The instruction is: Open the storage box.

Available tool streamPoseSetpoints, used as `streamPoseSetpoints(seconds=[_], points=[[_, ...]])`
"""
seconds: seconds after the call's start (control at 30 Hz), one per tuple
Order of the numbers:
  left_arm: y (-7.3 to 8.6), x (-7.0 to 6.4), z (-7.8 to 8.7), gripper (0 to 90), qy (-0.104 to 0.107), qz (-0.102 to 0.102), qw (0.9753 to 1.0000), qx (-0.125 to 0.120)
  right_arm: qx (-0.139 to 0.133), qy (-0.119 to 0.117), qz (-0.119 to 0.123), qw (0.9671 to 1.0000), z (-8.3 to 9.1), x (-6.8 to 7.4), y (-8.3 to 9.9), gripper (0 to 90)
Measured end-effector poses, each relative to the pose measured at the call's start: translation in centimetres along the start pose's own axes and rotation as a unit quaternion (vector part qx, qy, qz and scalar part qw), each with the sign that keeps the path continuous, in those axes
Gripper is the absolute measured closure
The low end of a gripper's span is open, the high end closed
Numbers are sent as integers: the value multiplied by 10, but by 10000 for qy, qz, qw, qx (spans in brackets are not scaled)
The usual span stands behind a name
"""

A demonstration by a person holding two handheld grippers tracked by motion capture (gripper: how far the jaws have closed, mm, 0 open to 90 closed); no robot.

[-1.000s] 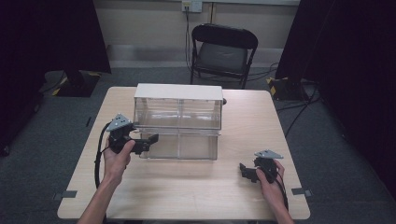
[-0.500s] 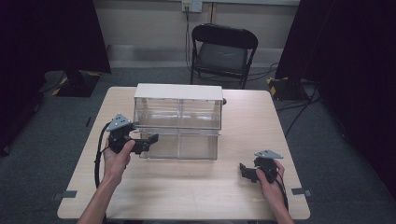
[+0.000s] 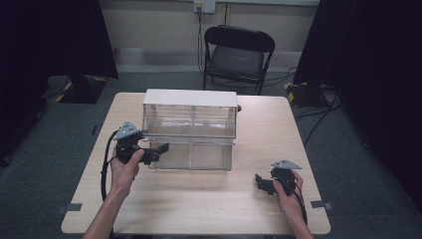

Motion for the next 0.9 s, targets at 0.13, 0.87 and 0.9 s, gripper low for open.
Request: streamPoseSetpoints(seconds=[0.13, 0.87, 0.9], points=[[0, 0, 0, 14, -2, -4, 10000, 7, 0, 0, 1, 10000, 0, 0, 0, 125], [0, 0, -1, 13, 12, -5, 10000, -4, -1, 0, 2, 10000, 0, 0, 0, 126], [0, 0, -1, 13, 12, -8, 10000, -4, -1, -1, 2, 10000, 0, 0, 0, 125]])
Point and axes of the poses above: each handheld gripper's, and its own axes: z roughly backward along the jaws, y roughly out of its underside, x roughly to its left, the point moved 7 cm from there along -z, roughly forward along the jaws, and after that the axes turned 11 degrees about -z, right-handed, at the moved point
